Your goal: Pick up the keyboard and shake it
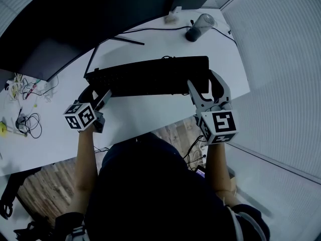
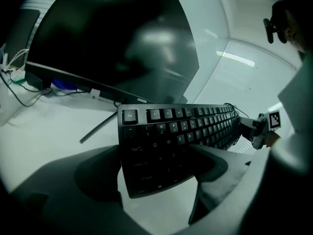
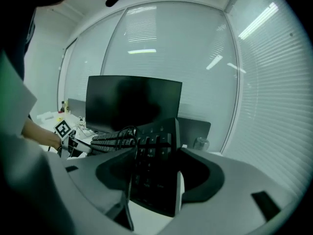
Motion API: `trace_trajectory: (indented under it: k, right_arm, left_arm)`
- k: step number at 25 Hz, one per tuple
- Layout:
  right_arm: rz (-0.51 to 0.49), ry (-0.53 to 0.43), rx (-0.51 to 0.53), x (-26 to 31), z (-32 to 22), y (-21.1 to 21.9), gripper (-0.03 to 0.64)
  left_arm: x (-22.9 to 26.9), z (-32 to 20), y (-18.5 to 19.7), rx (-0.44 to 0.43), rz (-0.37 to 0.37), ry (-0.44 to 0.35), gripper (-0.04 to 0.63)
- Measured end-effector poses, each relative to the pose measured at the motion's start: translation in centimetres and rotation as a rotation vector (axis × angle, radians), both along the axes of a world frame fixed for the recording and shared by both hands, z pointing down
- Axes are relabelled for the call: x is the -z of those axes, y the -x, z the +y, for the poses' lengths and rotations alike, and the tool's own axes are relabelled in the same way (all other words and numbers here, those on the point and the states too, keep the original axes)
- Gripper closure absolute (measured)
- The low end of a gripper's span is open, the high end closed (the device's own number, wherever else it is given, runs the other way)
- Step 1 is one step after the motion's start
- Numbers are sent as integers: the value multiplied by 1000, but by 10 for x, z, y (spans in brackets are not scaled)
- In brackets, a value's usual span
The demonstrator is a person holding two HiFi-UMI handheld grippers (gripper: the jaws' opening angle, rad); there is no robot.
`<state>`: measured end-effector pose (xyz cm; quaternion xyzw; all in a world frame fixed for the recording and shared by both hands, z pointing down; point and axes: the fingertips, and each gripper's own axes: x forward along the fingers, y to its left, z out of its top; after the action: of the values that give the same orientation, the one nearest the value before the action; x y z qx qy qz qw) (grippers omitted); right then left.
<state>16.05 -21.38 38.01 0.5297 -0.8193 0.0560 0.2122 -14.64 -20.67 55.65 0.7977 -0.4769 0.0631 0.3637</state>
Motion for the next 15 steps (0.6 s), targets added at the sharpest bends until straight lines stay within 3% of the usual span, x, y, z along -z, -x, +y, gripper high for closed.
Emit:
trace_trajectory:
  k: [7, 15]
  right_arm:
    - [-279, 185, -107, -63, -9, -40, 330]
    - [-577, 389, -138, -132, -5, -40, 331]
  left_arm:
    - [57, 1, 4, 10, -224, -96, 179]
    - [120, 11, 5, 5, -443, -193, 179]
